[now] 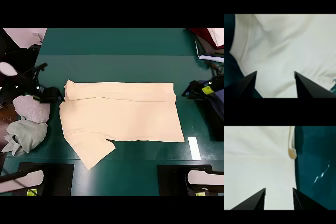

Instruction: Fold the shirts.

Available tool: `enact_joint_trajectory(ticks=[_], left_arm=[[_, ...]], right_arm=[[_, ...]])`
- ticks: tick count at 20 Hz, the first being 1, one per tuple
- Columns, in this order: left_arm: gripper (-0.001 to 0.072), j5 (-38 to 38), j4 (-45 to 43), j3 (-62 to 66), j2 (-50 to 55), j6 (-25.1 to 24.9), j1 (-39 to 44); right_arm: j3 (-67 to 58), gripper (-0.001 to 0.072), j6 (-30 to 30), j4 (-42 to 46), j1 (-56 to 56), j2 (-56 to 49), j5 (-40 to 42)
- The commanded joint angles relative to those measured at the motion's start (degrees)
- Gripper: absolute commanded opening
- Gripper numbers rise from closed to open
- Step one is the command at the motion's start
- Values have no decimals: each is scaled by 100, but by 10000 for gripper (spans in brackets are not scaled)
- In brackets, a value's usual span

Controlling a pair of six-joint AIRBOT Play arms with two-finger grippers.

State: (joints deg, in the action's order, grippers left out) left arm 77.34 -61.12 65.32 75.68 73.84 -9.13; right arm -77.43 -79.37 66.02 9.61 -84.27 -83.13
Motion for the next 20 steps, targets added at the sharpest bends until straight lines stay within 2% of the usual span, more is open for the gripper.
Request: enact_joint_trajectory(ticks=[1,3,5,8,13,20], left_arm=[[542,149,-83,-1394,-1248,439,2],[541,26,-76,-2374,-1921,459,210],[542,-149,-66,-3250,-2435,713,503],[542,-155,66,-4046,-2699,1045,551],[542,-577,957,-4577,-2699,968,551],[540,-1082,1311,-4813,-2699,822,551]], right_arm=[[564,398,2,-4,382,699,28],[890,398,4,-11,492,981,247],[1095,398,46,-68,562,1117,306],[1134,398,151,-214,562,1126,275],[1134,397,192,-501,516,1126,348],[1134,396,192,-503,516,1126,339]])
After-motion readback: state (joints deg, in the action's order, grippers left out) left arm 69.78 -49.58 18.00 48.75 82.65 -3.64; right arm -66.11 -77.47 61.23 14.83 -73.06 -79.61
